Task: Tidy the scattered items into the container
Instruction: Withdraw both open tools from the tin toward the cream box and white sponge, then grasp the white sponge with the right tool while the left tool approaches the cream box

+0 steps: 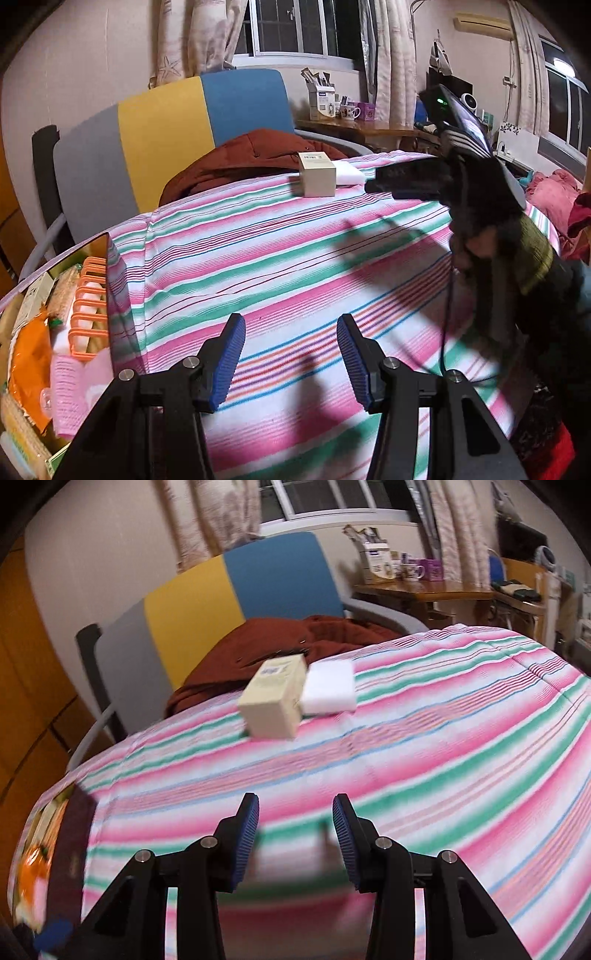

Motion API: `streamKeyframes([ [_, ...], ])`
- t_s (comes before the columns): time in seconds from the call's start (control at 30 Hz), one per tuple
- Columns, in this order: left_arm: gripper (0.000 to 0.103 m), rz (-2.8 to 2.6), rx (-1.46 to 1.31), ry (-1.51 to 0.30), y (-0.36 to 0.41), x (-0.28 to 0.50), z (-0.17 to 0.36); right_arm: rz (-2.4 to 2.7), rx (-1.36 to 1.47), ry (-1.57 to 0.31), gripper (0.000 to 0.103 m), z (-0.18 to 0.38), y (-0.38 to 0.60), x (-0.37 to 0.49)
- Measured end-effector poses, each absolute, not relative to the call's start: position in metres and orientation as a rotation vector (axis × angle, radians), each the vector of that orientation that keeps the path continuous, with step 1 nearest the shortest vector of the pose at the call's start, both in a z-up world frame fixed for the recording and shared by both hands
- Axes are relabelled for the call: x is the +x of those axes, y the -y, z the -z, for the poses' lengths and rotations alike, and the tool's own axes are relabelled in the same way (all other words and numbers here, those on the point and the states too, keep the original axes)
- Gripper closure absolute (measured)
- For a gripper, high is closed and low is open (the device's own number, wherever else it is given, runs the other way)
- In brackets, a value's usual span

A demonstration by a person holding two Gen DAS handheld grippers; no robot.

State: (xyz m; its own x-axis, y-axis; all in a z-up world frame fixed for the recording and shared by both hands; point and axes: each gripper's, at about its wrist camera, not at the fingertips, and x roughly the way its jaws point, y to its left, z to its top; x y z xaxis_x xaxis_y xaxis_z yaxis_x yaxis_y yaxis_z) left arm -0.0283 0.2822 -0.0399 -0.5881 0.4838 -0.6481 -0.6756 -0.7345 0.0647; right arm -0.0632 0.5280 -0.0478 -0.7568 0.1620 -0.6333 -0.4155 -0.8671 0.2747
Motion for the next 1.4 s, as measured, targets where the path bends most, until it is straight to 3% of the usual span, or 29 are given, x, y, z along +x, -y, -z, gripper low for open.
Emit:
streamKeyframes([
  [0.2, 0.051, -2.298, -0.859, -0.365, -0.286, -0.043, 0.046, -2.555, -0.873, -0.565, 0.060, 0.051, -0.557, -0.101],
  [0.33, 0.051, -2.283, -0.896, -0.347, -0.289, -0.050, 0.050, -2.535, -0.901, -0.529, 0.053, 0.052, -0.574, -0.127],
  [0.5, 0.051, -2.263, -0.951, -0.309, -0.290, -0.058, 0.055, -2.542, -0.971, -0.439, 0.036, 0.056, -0.584, -0.152],
  [0.67, 0.051, -2.253, -1.006, -0.275, -0.288, -0.065, 0.060, -2.555, -0.991, -0.387, 0.030, 0.055, -0.588, -0.166],
  [0.97, 0.050, -2.256, -1.032, -0.268, -0.289, -0.065, 0.064, -2.527, -1.020, -0.387, 0.029, 0.061, -0.596, -0.190],
  [1.07, 0.050, -2.257, -1.038, -0.264, -0.291, -0.065, 0.064, -2.503, -1.057, -0.407, 0.043, 0.066, -0.600, -0.194],
  [1.4, 0.050, -2.277, -0.991, -0.207, -0.323, -0.101, 0.018, -2.480, -1.028, -0.452, 0.044, 0.065, -0.599, -0.161],
])
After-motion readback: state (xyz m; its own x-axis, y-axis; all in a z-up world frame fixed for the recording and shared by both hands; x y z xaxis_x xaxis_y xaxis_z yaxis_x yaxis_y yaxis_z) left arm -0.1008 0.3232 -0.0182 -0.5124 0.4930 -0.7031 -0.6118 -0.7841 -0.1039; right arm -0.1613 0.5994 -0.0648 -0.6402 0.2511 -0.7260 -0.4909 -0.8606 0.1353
